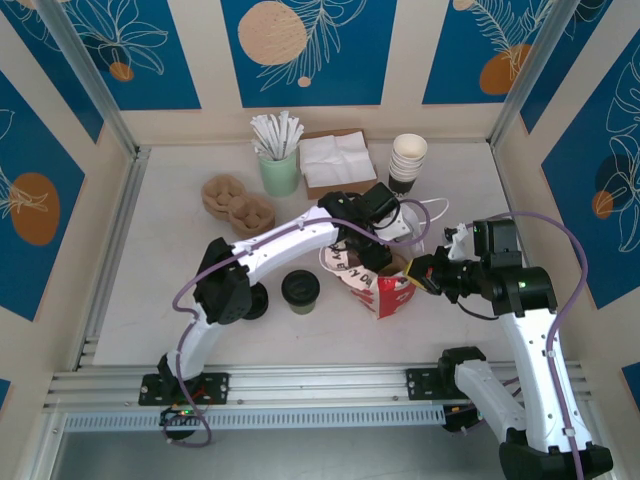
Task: Pack the takeout coffee
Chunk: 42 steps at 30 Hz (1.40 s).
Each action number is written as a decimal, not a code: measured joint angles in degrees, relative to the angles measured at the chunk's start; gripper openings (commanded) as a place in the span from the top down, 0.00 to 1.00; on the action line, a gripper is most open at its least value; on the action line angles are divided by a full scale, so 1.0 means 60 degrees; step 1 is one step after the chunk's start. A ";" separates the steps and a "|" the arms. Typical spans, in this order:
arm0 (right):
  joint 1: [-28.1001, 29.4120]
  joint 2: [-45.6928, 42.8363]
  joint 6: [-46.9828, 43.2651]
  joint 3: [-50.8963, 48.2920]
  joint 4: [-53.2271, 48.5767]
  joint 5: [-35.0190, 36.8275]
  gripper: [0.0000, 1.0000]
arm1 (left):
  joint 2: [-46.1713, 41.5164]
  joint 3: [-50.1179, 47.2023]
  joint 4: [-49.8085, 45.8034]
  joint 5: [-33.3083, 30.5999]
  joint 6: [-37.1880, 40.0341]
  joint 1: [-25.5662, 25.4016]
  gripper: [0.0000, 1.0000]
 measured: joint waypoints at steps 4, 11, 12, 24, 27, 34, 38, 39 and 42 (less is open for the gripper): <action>0.0000 -0.0138 0.0000 0.0000 0.0062 0.0004 1.00 | 0.0000 -0.0295 0.0219 -0.0171 -0.0178 0.0000 0.69; 0.0033 -0.0211 0.0000 0.0000 0.0069 0.0007 1.00 | 0.0000 -0.0521 0.0368 -0.0266 -0.0386 -0.0036 0.69; 0.0036 -0.0211 0.0000 -0.0004 0.0069 0.0004 1.00 | 0.0000 -0.0535 0.0397 -0.0266 -0.0390 -0.0044 0.69; 0.0055 -0.0233 0.0000 -0.0011 0.0066 0.0018 1.00 | 0.0000 -0.1005 0.0747 -0.0262 -0.0561 -0.0091 0.67; 0.0055 -0.0233 0.0000 -0.0011 0.0066 0.0051 1.00 | 0.0000 -0.1045 0.0798 -0.0262 -0.0565 -0.0102 0.65; 0.0062 -0.0295 0.0000 -0.0018 0.0066 0.0080 1.00 | 0.0004 -0.1053 0.0958 -0.0259 -0.0612 -0.0117 0.52; 0.0062 -0.0295 0.0000 -0.0018 0.0066 0.0084 1.00 | 0.0004 -0.1049 0.0969 -0.0259 -0.0612 -0.0124 0.41; 0.0062 -0.0295 0.0000 -0.0018 0.0062 0.0084 1.00 | 0.0004 -0.1049 0.0965 -0.0259 -0.0623 -0.0124 0.38; 0.0062 -0.0295 0.0004 -0.0018 0.0066 0.0127 1.00 | 0.0004 -0.0896 0.0841 -0.0255 -0.0641 -0.0124 0.30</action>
